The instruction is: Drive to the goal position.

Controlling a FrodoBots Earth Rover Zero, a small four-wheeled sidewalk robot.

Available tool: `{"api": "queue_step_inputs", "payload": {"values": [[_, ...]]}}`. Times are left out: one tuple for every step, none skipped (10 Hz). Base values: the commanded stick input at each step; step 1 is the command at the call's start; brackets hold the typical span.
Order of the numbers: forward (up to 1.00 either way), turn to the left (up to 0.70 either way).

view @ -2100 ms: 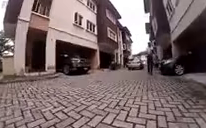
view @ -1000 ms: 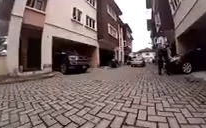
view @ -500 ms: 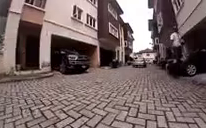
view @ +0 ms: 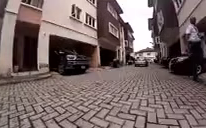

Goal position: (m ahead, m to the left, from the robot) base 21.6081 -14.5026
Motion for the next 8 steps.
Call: {"api": "queue_step_inputs", "payload": {"values": [[0.50, 0.00], [0.50, -0.31], [0.50, -0.46], [0.50, -0.44], [0.50, -0.08], [0.50, 0.00], [0.50, 0.00], [0.50, 0.00]]}}
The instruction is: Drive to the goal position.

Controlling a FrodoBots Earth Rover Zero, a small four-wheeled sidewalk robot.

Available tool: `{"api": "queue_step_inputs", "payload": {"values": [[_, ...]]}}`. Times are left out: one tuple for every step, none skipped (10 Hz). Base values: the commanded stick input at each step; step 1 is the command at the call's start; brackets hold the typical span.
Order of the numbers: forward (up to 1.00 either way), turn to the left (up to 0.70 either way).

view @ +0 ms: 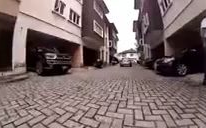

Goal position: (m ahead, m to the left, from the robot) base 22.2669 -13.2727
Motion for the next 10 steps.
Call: {"api": "queue_step_inputs", "payload": {"values": [[0.50, 0.00], [0.50, 0.00], [0.50, 0.00], [0.50, 0.00], [0.50, -0.03], [0.50, -0.13], [0.50, -0.24], [0.50, 0.00], [0.50, 0.00], [0.50, 0.00]]}}
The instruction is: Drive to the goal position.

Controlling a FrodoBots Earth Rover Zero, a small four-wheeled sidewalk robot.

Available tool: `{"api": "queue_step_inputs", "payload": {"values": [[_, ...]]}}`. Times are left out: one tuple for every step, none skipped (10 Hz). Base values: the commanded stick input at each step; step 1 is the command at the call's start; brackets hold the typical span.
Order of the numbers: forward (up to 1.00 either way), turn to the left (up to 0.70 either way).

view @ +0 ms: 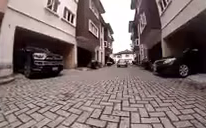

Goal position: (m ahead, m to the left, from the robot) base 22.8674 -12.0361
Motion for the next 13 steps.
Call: {"api": "queue_step_inputs", "payload": {"values": [[0.50, 0.00], [0.50, 0.00], [0.50, 0.00], [0.50, 0.00], [0.50, 0.00], [0.50, -0.14], [0.50, -0.33], [0.50, -0.49], [0.50, -0.38], [0.50, -0.27], [0.50, -0.15], [0.50, 0.00], [0.50, 0.00]]}}
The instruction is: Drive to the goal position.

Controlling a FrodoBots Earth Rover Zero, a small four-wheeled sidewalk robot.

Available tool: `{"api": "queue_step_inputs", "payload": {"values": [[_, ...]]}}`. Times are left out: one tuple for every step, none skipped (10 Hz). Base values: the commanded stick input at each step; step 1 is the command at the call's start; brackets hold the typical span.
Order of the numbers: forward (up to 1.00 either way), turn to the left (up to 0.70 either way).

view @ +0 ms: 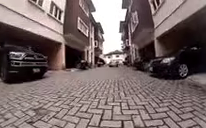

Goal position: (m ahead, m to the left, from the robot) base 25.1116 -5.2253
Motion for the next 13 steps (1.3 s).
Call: {"api": "queue_step_inputs", "payload": {"values": [[0.50, 0.00], [0.50, 0.00], [0.50, 0.00], [0.50, 0.00], [0.50, -0.24], [0.50, -0.41], [0.50, -0.08], [0.50, 0.00], [0.50, 0.00], [0.50, 0.00], [0.50, 0.00], [0.50, 0.00], [0.50, 0.00]]}}
